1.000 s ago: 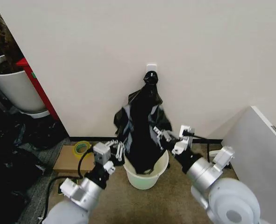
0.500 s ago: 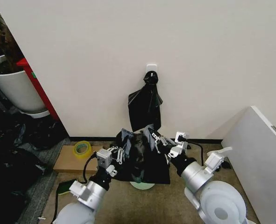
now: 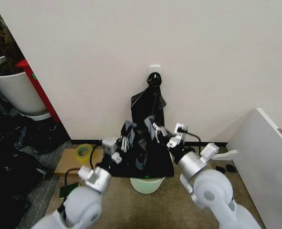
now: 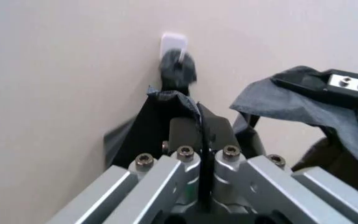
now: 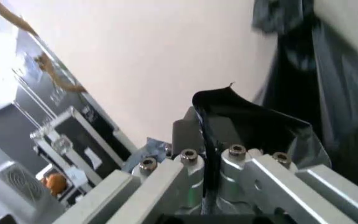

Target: Place the garbage bag over the trash bin.

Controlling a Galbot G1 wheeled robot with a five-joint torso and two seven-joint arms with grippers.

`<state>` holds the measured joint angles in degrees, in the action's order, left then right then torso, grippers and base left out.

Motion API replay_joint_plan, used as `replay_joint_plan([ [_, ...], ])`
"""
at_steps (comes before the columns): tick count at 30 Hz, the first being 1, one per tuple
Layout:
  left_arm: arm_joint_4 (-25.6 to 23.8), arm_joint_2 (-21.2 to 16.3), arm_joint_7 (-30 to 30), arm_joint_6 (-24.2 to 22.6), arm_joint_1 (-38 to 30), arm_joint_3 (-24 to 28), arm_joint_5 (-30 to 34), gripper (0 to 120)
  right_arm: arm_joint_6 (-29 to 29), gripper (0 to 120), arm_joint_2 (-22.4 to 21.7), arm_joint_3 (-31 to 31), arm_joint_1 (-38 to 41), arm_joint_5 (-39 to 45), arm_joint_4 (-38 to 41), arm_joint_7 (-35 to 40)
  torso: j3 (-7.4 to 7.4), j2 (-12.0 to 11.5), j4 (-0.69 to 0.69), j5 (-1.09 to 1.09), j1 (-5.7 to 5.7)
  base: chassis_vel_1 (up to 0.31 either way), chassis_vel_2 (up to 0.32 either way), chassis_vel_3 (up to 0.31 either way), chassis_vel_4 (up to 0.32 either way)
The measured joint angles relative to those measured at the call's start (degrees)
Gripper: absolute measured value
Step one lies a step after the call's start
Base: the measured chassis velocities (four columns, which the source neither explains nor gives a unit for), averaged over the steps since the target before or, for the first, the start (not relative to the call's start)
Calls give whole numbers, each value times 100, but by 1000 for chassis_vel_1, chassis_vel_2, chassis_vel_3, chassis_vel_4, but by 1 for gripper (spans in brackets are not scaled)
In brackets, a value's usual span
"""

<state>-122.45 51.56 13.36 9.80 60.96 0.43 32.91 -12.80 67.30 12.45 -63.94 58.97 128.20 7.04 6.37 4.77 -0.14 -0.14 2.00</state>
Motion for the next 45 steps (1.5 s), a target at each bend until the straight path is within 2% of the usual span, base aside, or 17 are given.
replay_joint_plan([
  [4, 164, 39, 5, -15, -392, 149, 125, 0, 5, 0, -21, 106, 135, 93, -64, -4, 0, 0, 1, 0, 0, 0, 0, 0, 0],
  [7, 526, 290, 40, -29, -834, 479, 195, 0, 25, 0, -30, 291, 100, 158, -172, -7, 0, 0, 2, 1, 0, 0, 0, 0, 0],
  [9, 631, 374, 48, -28, -926, 579, 202, 0, 36, 0, -28, 347, 16, 158, -178, -16, 0, 0, 2, 0, 0, 0, 0, 0, 0],
  [10, 727, 457, 50, -22, -998, 648, 202, 0, 54, 0, -18, 400, -67, 157, -188, -34, 0, 0, -2, 0, 0, 0, 0, 0, 0],
  [15, 1025, 803, 136, -28, -1107, 740, 262, 0, 92, 0, 66, 490, -300, 135, -289, -44, 0, 0, 1, 1, 0, 0, 0, 0, 0],
  [19, 1008, 848, 198, -68, -909, 761, 264, 0, 108, 0, 153, 489, -576, 112, -272, 16, 0, 0, 1, 0, 0, 0, 0, 0, 0],
  [22, 835, 681, 194, -87, -594, 737, 199, 0, 121, 0, 272, 400, -853, 69, -204, 70, -1, 0, 0, 0, 0, 0, 0, 0, 0],
  [25, 725, 433, 112, 13, 33, 560, 44, 0, 202, 0, 498, 182, -1140, -221, -237, 31, -2, 1, 3, 0, 0, 0, 0, 0, 0],
  [28, 788, 469, 112, 69, 269, 461, -4, 0, 246, 0, 611, 130, -1198, -307, -320, 18, -2, 1, 4, 0, 0, 0, 0, 0, 0],
  [30, 951, 644, 131, 85, 450, 417, -57, 0, 347, 0, 685, 46, -1295, -473, -513, 10, -2, 1, 3, -1, 0, 0, 0, 0, 0],
  [37, 1417, 984, 183, 99, 362, 472, -230, 0, 640, 0, 761, -29, -1620, -1054, -894, -39, -1, 1, 1, 0, 0, 0, 0, 0, 0],
  [42, 1536, 950, 208, 83, 303, 519, -383, 0, 700, 0, 711, -111, -1821, -1471, -957, 19, -1, 1, 1, 0, 0, 0, 0, 0, 0],
  [45, 1632, 879, 225, 97, 428, 411, -504, 0, 763, 0, 830, -216, -1955, -1803, -1153, 237, -1, 1, 1, 0, 0, 0, 0, 0, 0],
])
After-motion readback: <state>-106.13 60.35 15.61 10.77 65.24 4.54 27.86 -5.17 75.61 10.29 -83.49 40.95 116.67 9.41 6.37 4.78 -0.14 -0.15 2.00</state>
